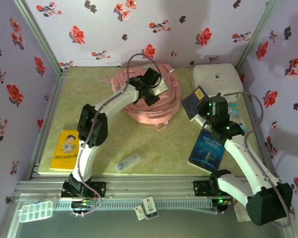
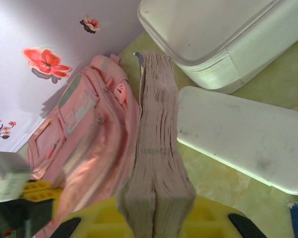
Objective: Pack the student bag
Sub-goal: Open the student bag at the top-center of the table, then place the book in the student bag.
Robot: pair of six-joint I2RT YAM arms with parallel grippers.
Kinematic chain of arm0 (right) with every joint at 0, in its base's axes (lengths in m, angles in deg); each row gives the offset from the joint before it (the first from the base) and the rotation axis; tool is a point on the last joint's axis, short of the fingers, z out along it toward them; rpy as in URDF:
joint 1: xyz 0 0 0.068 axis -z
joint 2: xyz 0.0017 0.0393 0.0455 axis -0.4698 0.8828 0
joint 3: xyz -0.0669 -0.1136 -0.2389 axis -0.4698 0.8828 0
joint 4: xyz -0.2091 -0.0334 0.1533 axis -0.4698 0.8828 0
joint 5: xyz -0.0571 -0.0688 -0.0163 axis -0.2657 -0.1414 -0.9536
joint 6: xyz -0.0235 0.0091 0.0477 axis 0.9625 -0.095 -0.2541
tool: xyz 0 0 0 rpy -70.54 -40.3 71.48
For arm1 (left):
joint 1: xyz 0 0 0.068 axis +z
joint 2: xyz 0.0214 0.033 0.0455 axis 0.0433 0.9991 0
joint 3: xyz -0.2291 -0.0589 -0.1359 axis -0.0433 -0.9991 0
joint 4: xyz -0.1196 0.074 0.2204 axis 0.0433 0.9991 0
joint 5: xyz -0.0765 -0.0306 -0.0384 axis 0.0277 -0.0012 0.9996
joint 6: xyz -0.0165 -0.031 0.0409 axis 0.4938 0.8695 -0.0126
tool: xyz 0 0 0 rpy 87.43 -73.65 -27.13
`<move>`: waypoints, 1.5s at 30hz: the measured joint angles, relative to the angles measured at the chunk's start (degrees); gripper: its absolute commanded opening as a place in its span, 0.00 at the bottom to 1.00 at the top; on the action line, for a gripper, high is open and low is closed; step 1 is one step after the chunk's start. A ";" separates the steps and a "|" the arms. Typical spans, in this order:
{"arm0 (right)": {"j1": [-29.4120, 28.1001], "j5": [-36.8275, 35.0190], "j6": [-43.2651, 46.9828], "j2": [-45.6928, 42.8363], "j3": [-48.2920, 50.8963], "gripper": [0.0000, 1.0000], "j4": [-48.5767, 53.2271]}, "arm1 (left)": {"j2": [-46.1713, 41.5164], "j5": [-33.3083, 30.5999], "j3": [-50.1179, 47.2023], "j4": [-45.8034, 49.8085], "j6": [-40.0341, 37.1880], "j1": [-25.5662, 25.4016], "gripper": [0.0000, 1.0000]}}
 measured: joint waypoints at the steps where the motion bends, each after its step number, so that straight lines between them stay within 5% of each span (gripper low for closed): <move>1: 0.00 -0.28 -0.09 -0.46 0.09 0.15 0.26 | -1.11 0.04 -0.17 -0.48 1.01 0.00 0.00; 22: 0.02 5.97 -2.25 -5.22 2.38 0.16 -4.24 | -10.14 -2.16 -3.37 -9.90 15.43 0.07 0.00; 33: -2.34 18.53 -11.61 6.12 6.78 0.14 -26.62 | -10.14 -2.99 3.87 -5.64 22.36 0.07 0.00; 45: -8.26 17.25 -20.72 29.07 -0.76 0.14 -46.18 | -10.14 -2.97 6.40 -2.05 25.66 0.04 0.00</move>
